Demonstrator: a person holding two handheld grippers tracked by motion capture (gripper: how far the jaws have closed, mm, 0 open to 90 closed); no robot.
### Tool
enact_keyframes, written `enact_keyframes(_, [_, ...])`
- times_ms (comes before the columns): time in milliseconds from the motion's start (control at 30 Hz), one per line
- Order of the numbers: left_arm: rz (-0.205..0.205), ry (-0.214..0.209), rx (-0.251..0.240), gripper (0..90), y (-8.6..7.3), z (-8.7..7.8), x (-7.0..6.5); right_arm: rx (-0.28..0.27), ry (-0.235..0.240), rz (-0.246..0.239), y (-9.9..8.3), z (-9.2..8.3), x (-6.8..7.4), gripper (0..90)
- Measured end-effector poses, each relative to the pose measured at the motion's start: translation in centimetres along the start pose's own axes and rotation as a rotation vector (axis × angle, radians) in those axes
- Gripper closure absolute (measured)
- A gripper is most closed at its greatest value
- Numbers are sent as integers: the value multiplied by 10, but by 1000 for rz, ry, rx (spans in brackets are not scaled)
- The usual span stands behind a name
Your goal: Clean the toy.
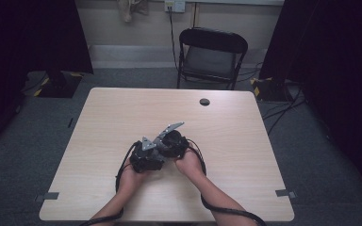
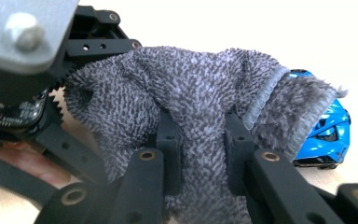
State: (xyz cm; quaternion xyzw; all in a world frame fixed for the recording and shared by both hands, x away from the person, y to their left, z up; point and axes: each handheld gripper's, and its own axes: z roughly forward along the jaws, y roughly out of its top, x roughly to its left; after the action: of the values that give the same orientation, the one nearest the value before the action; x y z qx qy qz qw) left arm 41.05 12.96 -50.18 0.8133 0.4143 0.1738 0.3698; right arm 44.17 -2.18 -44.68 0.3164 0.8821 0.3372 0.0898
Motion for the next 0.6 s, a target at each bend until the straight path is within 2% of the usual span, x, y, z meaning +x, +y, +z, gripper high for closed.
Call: enact_keyframes(600, [6, 1, 3, 242, 0, 0, 0, 23, -56, 58, 12, 6, -28, 736])
